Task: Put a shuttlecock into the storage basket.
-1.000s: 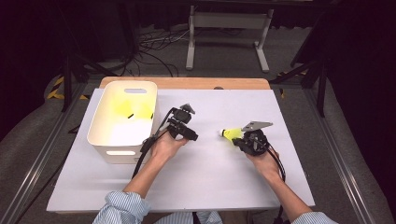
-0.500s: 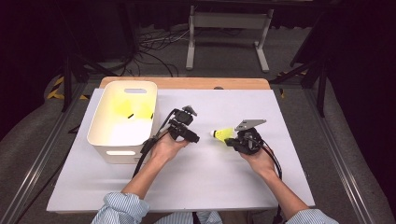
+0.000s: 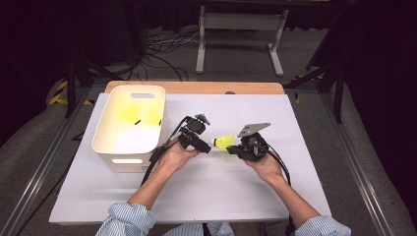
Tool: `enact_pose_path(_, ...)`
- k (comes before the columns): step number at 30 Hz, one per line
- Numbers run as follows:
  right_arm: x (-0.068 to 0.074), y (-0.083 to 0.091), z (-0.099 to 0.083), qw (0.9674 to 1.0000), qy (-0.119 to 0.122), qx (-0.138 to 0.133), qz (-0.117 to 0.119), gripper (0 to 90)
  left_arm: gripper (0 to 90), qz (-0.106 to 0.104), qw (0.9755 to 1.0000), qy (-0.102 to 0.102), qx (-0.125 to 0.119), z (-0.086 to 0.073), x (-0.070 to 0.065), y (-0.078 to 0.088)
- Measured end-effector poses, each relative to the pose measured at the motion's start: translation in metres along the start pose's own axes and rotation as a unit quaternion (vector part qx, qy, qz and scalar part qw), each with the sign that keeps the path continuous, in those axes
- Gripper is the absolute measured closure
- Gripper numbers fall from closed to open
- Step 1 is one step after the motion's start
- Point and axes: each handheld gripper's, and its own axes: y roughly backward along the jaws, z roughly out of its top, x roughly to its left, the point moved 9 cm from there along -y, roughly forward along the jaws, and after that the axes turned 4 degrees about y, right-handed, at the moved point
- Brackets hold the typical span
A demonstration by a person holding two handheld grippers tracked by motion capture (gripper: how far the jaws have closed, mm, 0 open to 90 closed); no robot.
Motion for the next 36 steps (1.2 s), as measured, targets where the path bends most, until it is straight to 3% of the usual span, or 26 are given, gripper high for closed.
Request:
enact_pose_path(27, 0.021, -0.01, 0.018, 0.9978, 0.03, 0.001, 0.058, 90.0, 33.2, -0.001, 0.9988, -0.044, 0.021, -0.004, -0.009, -0.006)
enact_pose_path(36, 0.022, -0.011, 0.021, 0.997, 0.035, 0.0, 0.068, 90.0, 37.2, -0.021, 0.9977, -0.062, 0.016, -0.004, -0.017, -0.005)
